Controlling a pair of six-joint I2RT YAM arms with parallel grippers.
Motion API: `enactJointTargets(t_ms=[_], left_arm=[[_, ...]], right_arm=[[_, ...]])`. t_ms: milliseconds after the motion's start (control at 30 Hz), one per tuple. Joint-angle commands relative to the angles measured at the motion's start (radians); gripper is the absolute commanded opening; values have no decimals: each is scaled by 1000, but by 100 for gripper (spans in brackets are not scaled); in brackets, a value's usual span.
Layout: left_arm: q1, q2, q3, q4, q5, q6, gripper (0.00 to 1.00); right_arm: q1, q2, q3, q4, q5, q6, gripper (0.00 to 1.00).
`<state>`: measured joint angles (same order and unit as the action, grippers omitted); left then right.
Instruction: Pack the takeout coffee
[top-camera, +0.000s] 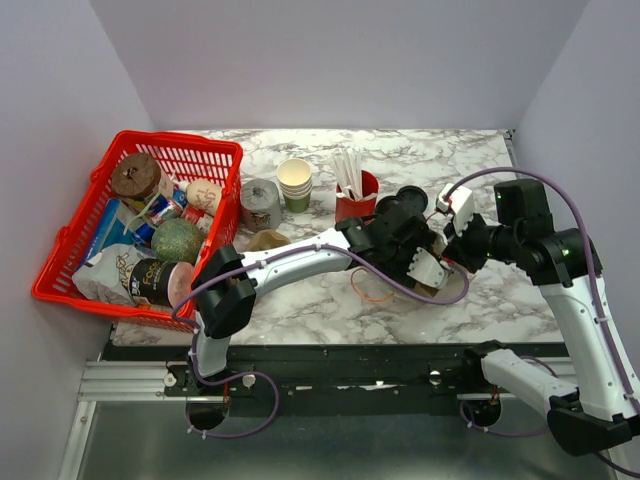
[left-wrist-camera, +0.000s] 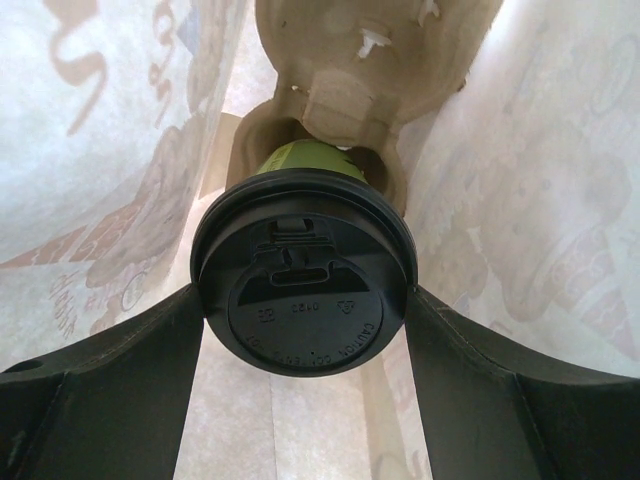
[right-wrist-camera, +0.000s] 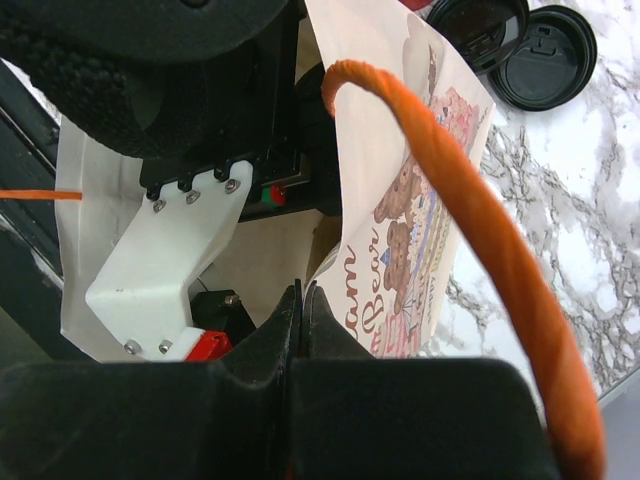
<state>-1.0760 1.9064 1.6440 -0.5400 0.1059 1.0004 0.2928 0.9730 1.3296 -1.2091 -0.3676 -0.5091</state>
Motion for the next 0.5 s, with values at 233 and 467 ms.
enactJointTargets(t_ms=[233, 467], left_arm=[[8, -29, -62, 192, -55, -157, 0], [-4, -18, -79, 202, -61, -172, 0]], right_arm=[[8, -30, -13, -150, -100, -83, 1], [8, -37, -29, -187, -71, -140, 1]])
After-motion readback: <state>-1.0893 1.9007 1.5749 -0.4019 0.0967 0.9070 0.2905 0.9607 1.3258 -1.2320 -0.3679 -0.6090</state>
